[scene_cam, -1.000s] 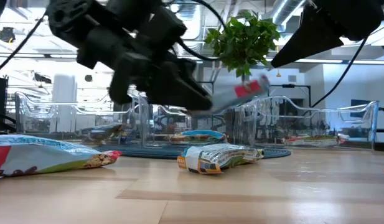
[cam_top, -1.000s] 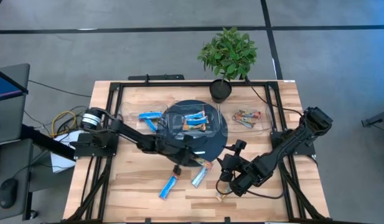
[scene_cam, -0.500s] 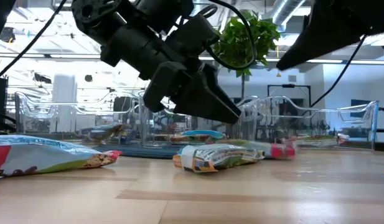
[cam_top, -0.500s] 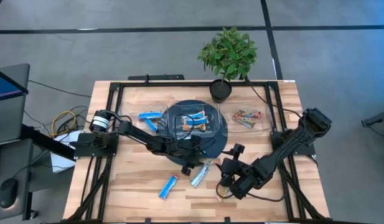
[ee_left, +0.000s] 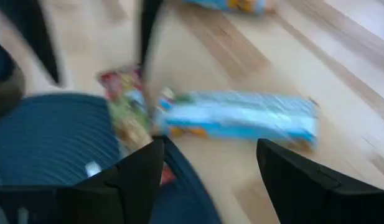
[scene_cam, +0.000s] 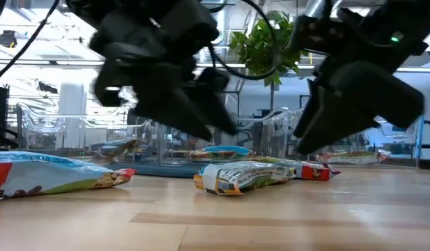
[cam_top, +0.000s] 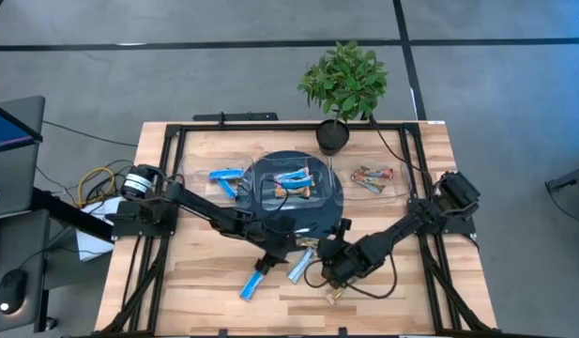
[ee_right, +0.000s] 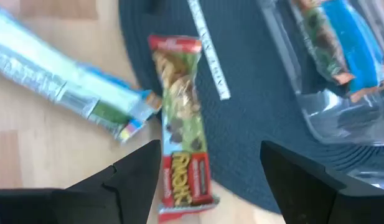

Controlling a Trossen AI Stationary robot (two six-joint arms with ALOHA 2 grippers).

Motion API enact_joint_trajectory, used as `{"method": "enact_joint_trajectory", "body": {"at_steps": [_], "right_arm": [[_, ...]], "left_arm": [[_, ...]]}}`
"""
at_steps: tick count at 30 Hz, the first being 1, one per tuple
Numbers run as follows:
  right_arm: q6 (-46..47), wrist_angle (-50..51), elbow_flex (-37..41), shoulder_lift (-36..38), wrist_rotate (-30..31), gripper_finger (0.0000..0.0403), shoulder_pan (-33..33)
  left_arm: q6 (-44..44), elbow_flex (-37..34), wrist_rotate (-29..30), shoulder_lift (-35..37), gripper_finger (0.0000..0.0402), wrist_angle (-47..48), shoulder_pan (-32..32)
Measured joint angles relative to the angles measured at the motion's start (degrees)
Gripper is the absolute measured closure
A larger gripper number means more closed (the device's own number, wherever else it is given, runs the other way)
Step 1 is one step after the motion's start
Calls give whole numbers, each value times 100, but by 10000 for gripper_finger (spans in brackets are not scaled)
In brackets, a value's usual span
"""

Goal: Pick and place Granola Bars by type
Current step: Put the center red snack bar into the right transparent bin

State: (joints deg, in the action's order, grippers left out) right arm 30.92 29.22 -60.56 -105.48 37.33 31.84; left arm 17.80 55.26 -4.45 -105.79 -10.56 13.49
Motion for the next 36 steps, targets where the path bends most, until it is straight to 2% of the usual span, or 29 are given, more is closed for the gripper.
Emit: {"method": "enact_joint_trajectory", "body": {"at_steps": [8, 13, 21, 27, 31, 36], "right_arm": [[-240, -383, -11, -80, -303, 133, -114], [-255, -422, -8, -82, -328, 133, -125], [-81, -303, 1, -177, -592, 133, -219], [-76, -355, -12, -319, -722, 134, -401], [-73, -345, -13, -349, -924, 151, -517], [-130, -436, -23, -382, -1265, 198, -643]], "left_arm": [[44, -475, 113, 723, 148, 515, 277], [-83, -991, 789, 1454, 148, 931, 385], [-519, -1936, 1941, 2832, 148, 1095, 462], [-885, -2483, 2368, 3739, 148, 1096, 464], [-1022, -2654, 2447, 4043, 148, 1123, 464], [-1100, -2664, 2470, 4068, 148, 1174, 486]]}}
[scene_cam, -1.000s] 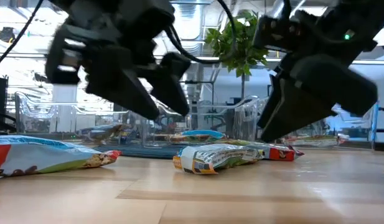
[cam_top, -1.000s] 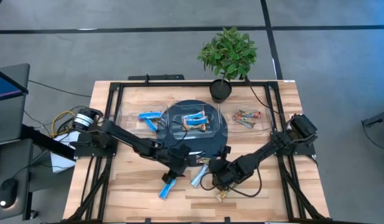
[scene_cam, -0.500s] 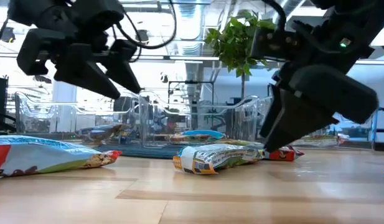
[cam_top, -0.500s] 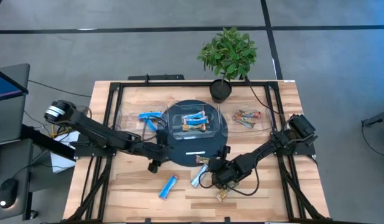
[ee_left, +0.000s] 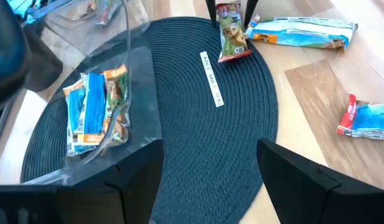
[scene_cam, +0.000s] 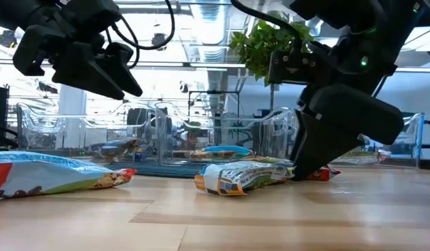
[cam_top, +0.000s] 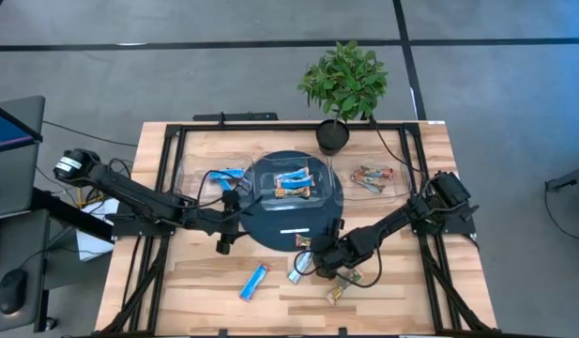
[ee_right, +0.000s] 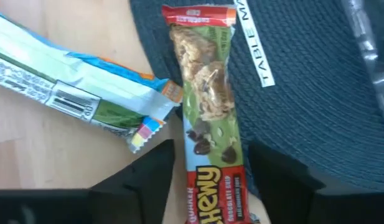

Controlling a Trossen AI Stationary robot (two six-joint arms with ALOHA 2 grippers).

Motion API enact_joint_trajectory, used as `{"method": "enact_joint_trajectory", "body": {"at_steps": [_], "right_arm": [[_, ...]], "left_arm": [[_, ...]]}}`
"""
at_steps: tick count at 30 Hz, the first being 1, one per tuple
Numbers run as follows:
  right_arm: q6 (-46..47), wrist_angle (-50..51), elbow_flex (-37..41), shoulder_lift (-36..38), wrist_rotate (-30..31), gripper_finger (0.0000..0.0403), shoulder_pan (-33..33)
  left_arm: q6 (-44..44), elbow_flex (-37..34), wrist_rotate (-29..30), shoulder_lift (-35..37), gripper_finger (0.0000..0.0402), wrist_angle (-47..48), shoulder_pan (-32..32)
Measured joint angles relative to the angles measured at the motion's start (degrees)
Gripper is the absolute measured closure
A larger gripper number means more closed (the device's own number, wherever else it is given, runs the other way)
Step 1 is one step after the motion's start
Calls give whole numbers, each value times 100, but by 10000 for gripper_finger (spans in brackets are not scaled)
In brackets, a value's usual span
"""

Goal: Pick and place Granola Bars by type
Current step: Put the center red snack bar into the right transparent bin

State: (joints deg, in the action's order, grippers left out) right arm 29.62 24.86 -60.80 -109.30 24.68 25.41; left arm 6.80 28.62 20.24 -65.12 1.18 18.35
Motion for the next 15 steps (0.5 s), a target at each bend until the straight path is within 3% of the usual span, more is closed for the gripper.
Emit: {"method": "enact_joint_trajectory", "body": {"at_steps": [9, 15], "right_arm": [[-418, -52, 7, 24, -83, 313, 50], [-486, 294, -54, 53, 130, 334, 50]], "left_arm": [[-204, 0, 67, -33, 148, 211, 4], [-268, 0, 80, -33, 148, 237, 4]]}}
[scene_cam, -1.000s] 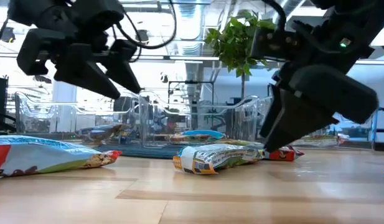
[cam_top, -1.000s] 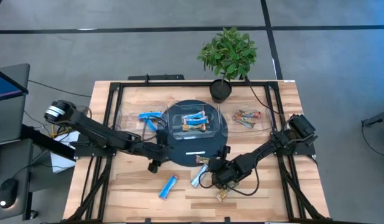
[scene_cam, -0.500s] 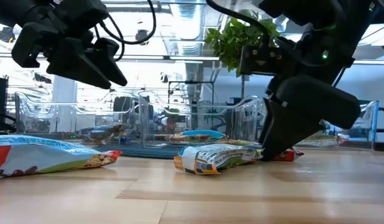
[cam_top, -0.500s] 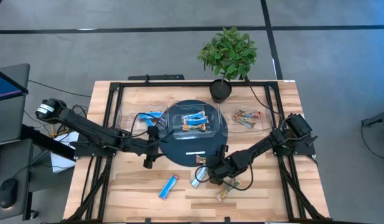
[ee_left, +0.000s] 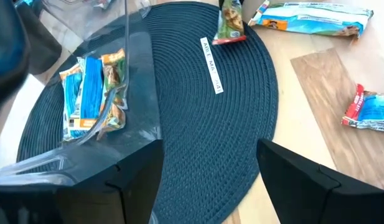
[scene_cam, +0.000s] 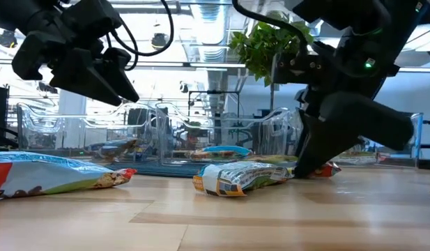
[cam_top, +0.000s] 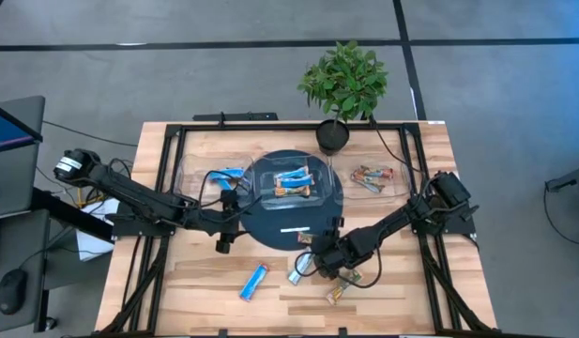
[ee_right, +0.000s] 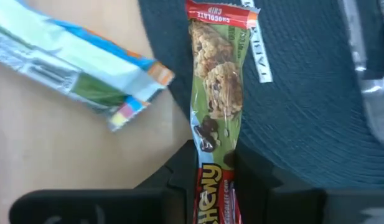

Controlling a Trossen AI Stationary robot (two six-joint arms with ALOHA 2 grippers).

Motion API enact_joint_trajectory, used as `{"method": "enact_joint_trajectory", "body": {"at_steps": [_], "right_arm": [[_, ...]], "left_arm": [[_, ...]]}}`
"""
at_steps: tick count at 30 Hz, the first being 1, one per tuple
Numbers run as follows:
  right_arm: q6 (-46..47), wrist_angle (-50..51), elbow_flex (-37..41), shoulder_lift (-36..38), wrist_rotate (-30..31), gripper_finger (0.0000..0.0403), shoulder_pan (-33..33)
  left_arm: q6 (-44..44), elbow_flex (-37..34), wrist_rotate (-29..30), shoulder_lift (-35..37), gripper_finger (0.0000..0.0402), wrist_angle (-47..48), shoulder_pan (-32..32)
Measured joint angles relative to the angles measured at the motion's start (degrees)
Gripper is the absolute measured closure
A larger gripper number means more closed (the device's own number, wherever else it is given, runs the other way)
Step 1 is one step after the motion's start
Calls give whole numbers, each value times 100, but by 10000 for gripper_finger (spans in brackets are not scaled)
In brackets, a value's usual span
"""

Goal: Pick and place Granola Bars by type
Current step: Put the center red snack bar into the right transparent bin

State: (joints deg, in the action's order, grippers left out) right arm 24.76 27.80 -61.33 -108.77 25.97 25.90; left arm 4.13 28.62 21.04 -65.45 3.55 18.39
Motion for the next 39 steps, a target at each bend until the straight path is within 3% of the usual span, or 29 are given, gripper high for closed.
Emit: {"method": "enact_joint_trajectory", "body": {"at_steps": [10, 16, 26, 28, 31, 39], "right_arm": [[10, 985, -548, 196, 710, 335, -1], [311, 2445, -1206, 450, 1040, 335, 74], [3012, 6045, -1687, 947, 1309, 335, 99], [3383, 6243, -1561, 1051, 1330, 335, 98], [3030, 5901, -1215, 1441, 1445, 335, 34], [3273, 5790, 152, 2278, 1471, 335, -499]], "left_arm": [[-131, 2, -1, -2, 148, 222, 0], [-183, 7, -9, -2, 148, 369, 0], [-243, 7, -26, -2, 148, 492, 4], [-241, 7, -25, -2, 148, 485, 3], [-241, 7, -27, -2, 148, 474, 4], [-228, 7, -27, -2, 148, 455, 2]]}}
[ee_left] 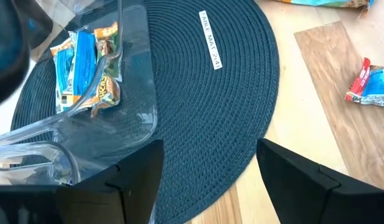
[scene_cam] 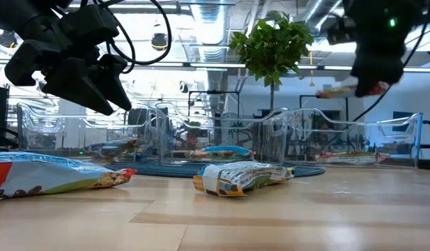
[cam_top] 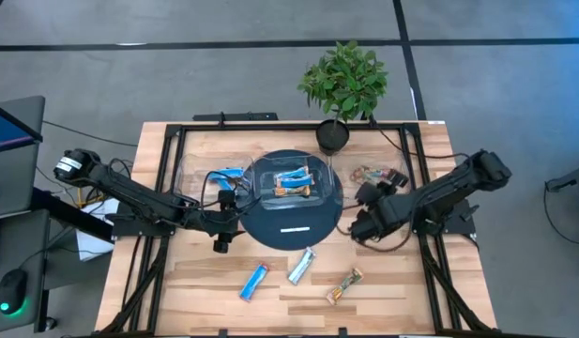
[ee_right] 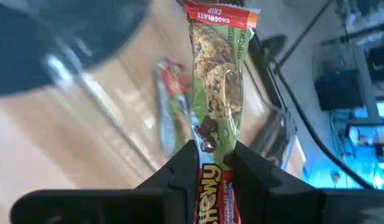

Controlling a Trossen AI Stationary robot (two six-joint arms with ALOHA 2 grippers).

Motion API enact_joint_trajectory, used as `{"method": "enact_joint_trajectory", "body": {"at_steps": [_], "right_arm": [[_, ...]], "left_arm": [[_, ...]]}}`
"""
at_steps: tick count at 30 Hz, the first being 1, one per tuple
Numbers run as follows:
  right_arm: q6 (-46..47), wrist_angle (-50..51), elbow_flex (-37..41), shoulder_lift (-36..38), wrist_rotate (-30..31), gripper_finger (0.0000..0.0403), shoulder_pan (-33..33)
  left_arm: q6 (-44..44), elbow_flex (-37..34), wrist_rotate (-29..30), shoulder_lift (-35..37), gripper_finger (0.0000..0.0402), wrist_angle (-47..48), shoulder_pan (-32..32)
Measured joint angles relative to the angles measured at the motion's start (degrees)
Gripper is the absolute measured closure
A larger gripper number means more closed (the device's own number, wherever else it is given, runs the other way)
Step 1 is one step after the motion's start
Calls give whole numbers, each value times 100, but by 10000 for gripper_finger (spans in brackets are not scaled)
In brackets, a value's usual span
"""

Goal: Pick and place Granola Bars by type
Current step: Put the center red snack bar into the right transparent bin

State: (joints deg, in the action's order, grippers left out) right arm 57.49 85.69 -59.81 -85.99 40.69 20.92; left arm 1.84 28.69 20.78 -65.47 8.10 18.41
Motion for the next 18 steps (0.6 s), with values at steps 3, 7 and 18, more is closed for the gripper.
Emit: {"method": "enact_joint_trajectory", "body": {"at_steps": [3, 7, 18], "right_arm": [[-190, -391, 542, 361, 82, 335, -331], [-1074, -1453, 1138, 813, 259, 335, -810], [-2500, -2654, 1532, 1184, 113, 324, -2149]], "left_arm": [[18, 0, 2, 0, 148, -9, 0], [36, 0, 7, 0, 148, -37, 0], [67, 0, 10, 0, 148, -112, 0]]}}
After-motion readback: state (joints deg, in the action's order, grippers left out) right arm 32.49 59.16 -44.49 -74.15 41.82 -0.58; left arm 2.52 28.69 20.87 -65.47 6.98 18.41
